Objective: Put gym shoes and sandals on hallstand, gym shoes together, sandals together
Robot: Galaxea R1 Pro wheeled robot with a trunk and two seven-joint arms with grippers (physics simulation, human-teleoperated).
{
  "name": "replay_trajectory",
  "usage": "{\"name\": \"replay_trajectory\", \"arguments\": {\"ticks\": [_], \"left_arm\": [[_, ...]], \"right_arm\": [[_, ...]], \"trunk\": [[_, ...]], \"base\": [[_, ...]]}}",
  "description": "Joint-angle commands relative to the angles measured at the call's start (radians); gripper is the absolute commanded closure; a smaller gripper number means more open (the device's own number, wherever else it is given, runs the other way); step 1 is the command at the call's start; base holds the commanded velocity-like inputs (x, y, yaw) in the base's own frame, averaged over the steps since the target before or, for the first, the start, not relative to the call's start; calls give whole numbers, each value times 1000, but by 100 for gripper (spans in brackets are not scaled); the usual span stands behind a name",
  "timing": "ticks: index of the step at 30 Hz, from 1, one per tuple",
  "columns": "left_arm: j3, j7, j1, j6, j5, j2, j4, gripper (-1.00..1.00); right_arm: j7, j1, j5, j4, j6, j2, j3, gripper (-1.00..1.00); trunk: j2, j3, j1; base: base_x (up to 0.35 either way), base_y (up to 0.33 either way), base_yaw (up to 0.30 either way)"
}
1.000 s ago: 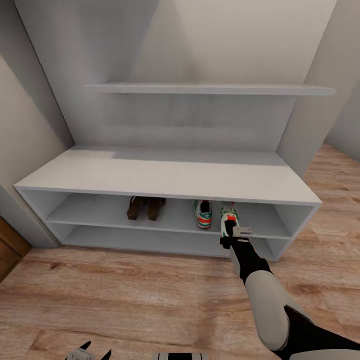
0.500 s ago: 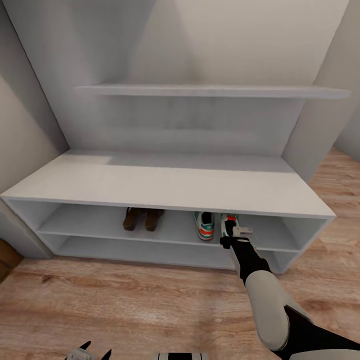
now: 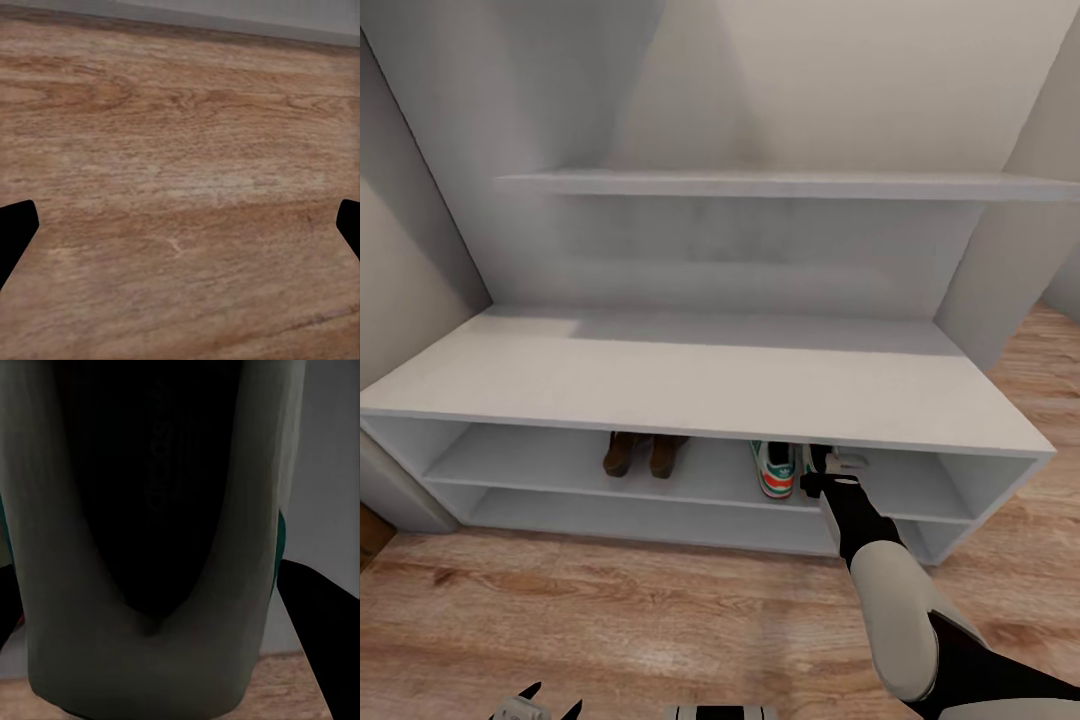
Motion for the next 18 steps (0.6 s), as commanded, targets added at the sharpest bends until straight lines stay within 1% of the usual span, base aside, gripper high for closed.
{"name": "replay_trajectory", "arguments": {"ticks": [1, 5, 11, 18], "left_arm": [[1, -10, -1, 3, 10, 0, 1, -100], [1, -10, -1, 4, 10, 0, 1, -100], [1, -10, -1, 4, 10, 0, 1, -100], [2, -10, -1, 4, 10, 0, 1, -100]], "right_arm": [[0, -1, 6, -2, 4, 1, -4, 100], [0, -1, 6, -2, 4, 1, -4, 100], [0, -1, 6, -2, 4, 1, -4, 100], [0, -1, 6, -2, 4, 1, -4, 100]], "trunk": [[0, -1, 0], [0, -1, 0], [0, -1, 0], [0, -1, 0]], "base": [[11, 2, 0], [56, 1, 0], [150, 0, 0], [26, 0, 0]]}}
